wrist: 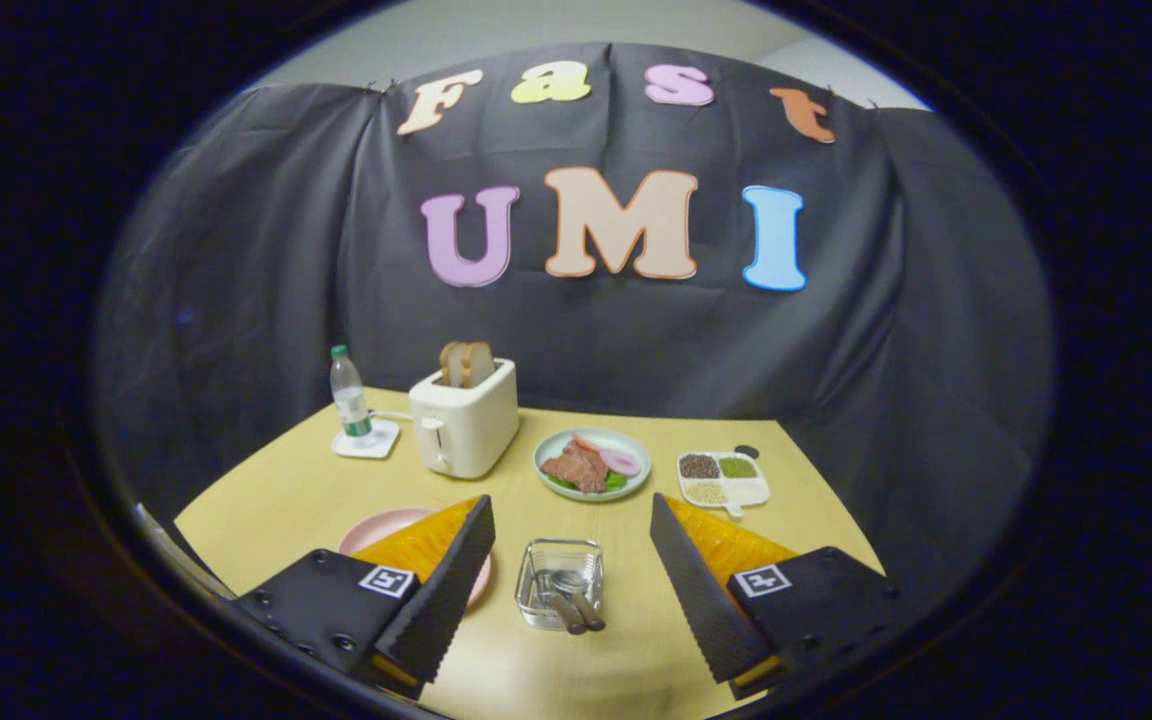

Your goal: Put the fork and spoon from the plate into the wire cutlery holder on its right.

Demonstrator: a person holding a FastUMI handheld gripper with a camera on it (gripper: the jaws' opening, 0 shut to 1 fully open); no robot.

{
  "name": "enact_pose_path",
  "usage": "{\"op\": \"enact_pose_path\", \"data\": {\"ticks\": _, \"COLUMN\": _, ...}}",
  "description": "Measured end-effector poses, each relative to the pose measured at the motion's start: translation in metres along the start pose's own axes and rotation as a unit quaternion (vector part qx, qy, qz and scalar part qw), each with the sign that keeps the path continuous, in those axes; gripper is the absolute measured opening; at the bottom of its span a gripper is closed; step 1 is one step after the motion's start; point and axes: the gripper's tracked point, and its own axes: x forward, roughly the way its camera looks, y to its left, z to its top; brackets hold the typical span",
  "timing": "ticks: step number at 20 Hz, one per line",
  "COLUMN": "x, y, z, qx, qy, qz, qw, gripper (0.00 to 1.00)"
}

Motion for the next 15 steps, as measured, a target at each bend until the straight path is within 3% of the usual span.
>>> {"op": "enact_pose_path", "data": {"ticks": 5, "x": -0.01, "y": 0.005, "z": 0.027, "qx": -0.007, "qy": -0.069, "qz": -0.01, "qw": 0.998, "gripper": 1.0}}
{"op": "enact_pose_path", "data": {"ticks": 15, "x": -0.012, "y": 0.02, "z": 0.055, "qx": -0.004, "qy": -0.09, "qz": -0.011, "qw": 0.996, "gripper": 0.99}}
